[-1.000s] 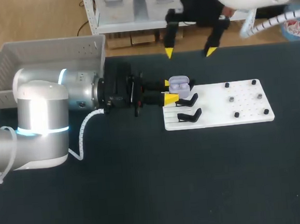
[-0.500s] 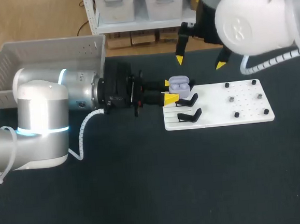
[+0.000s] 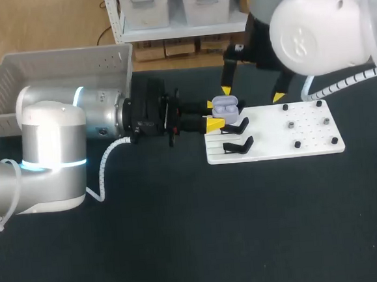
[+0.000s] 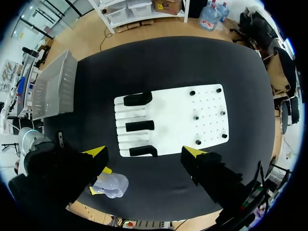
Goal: Pick up each earbud case from the left stands, insert the matching earbuds, close the lid, and place the case in the box.
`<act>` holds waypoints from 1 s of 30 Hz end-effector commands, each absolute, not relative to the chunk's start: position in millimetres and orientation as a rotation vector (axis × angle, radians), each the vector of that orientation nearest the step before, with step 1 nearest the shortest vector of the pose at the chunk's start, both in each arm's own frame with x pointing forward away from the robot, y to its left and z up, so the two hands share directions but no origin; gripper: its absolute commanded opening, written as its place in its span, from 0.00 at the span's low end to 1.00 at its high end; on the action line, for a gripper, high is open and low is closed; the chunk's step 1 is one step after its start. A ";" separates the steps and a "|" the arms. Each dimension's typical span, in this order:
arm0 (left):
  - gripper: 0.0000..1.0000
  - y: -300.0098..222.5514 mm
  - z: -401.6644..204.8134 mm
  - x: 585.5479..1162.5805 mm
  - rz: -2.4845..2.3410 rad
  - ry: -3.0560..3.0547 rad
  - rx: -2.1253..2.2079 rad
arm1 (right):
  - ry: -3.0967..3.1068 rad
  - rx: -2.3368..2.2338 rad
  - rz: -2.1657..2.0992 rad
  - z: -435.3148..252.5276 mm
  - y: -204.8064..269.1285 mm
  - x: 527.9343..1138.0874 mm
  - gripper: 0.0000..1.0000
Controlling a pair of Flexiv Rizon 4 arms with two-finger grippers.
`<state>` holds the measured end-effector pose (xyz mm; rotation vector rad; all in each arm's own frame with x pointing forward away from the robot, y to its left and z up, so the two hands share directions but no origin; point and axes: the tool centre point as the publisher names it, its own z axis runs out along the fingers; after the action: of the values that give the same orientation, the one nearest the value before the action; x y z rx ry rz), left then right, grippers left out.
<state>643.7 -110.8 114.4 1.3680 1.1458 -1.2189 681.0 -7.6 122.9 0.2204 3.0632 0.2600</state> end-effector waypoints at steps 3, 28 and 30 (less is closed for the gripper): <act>0.00 -110.5 113.7 643.0 -1.216 1.144 1.365 | 3.077 0.221 0.269 124.8 -8.2 673.9 1.00; 0.00 -110.5 113.7 643.0 -1.216 1.144 1.365 | 3.068 0.201 0.267 121.7 -7.1 657.9 1.00; 0.00 -110.5 113.7 643.0 -1.216 1.144 1.365 | 3.012 0.196 0.257 126.2 -9.4 658.5 1.00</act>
<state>643.7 -110.7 114.4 1.3680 1.1458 -1.2190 671.3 -5.5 124.6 0.1879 3.0826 0.2636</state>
